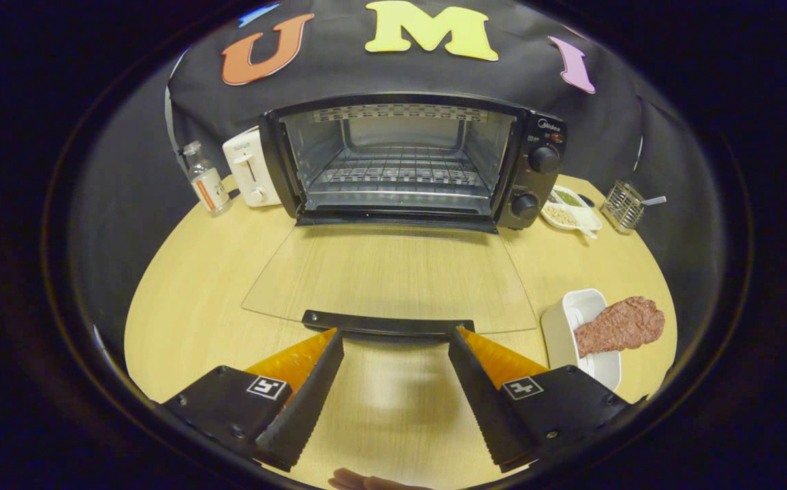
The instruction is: Open the toaster oven, put the food inside, and close the toaster oven door.
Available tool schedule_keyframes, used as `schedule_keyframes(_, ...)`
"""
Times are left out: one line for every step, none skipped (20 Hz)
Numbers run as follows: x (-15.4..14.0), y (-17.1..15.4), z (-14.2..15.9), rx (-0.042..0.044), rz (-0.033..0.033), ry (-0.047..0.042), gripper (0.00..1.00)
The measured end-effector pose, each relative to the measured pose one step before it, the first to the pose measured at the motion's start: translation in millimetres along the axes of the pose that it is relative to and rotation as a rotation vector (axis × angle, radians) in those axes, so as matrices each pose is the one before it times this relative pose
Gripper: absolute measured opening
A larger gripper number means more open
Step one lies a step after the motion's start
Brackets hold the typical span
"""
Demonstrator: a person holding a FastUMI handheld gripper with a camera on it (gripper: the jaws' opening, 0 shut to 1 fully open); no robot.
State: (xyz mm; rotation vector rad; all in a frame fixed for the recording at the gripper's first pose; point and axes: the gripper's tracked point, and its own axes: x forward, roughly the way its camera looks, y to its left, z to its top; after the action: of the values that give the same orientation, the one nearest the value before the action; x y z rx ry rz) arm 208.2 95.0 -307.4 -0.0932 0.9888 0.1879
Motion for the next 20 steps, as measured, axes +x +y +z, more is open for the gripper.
schedule_keyframes(-7.69,-1.50,0.78,0.00358,0.01727,-0.00019,0.99)
schedule_keyframes(-8.32,-2.65,1.79,0.00243,0.01070,-0.01055,0.99)
schedule_keyframes(-8.34,-4.48,5.06,-0.00751,0.00571,-0.01848,1.00)
schedule_keyframes(-8.97,-6.66,4.04,-0.01132,0.00155,-0.02489,1.00)
schedule_keyframes(-9.82,-8.75,5.11,-0.00839,-0.00324,-0.02458,1.00)
schedule_keyframes(-9.08,-9.43,4.30,-0.00455,-0.00281,-0.02029,0.99)
schedule_keyframes(-9.02,-9.49,4.10,-0.00099,-0.00072,-0.01865,1.00)
schedule_keyframes(-9.57,-9.77,2.88,-0.00089,0.00526,-0.01560,1.00)
schedule_keyframes(-9.41,-10.85,2.35,0.00046,0.00454,-0.00847,0.99)
schedule_keyframes(-11.80,-13.59,3.02,0.00515,0.00014,-0.00879,0.99)
schedule_keyframes(-10.16,-14.47,4.78,0.00500,-0.00189,-0.01238,1.00)
schedule_keyframes(-8.33,-16.57,3.83,0.00614,-0.00548,-0.01481,0.99)
schedule_keyframes(-7.09,-16.68,3.23,0.00773,-0.00574,-0.00980,0.99)
schedule_keyframes(-5.58,-16.01,1.89,0.01345,-0.00311,-0.00728,0.99)
schedule_keyframes(-3.21,-16.34,2.33,0.01906,-0.00332,-0.00572,0.99)
schedule_keyframes(-1.34,-17.88,1.37,0.02078,-0.00972,0.00169,0.99)
schedule_keyframes(1.78,-17.03,-0.48,0.02161,-0.00654,0.00771,0.99)
schedule_keyframes(4.36,-11.75,-1.42,0.02337,0.01520,0.00816,0.99)
schedule_keyframes(4.41,-8.26,-3.67,0.02807,0.02931,0.02618,0.98)
schedule_keyframes(5.30,-8.24,-4.03,0.04389,0.02466,0.02930,0.98)
